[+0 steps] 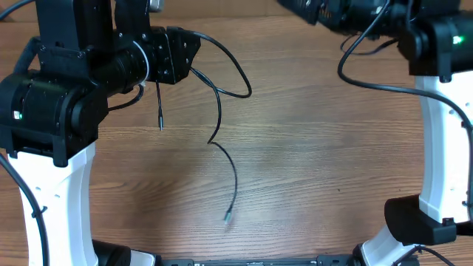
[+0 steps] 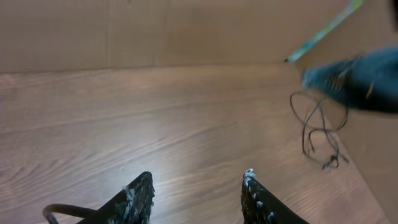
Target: Untangle cables
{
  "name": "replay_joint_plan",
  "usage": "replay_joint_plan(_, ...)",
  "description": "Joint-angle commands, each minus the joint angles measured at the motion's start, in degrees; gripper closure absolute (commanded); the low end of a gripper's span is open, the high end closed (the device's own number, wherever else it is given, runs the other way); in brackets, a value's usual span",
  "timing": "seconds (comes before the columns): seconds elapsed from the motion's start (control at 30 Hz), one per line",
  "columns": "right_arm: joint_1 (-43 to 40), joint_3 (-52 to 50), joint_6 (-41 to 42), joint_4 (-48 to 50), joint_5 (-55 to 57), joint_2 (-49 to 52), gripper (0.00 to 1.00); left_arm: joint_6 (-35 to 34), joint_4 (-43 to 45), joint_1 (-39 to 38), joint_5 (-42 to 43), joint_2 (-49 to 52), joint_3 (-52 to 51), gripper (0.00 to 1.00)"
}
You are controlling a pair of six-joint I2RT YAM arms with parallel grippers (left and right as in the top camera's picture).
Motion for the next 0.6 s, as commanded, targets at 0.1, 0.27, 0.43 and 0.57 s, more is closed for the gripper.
replay_joint_plan(0.1,6.3,0.3,-10.0,-5.8,11.0,-0.3,0.00,-2.4,1.7,0.2,-7.6,-0.3,1.2,0.96)
replay_joint_plan(0.27,11.8,0.3,-12.0,-9.6,28.5,-0.3,0.00,-2.4,-1.0,0.2,-19.9,-0.3,1.2,0.96)
replay_joint_plan(0.43,13.7,0.4,-11.3,-8.9,40.3,-0.3,0.00,-3.1,-1.4,-0.3,-31.8,-0.3,1.2,0.96)
replay_joint_plan(0.57,13.7,0.4,-8.9,-8.8,38.6,-0.3,0.00,-3.8,-1.0,-1.4,-38.3,-0.2,1.2,0.96)
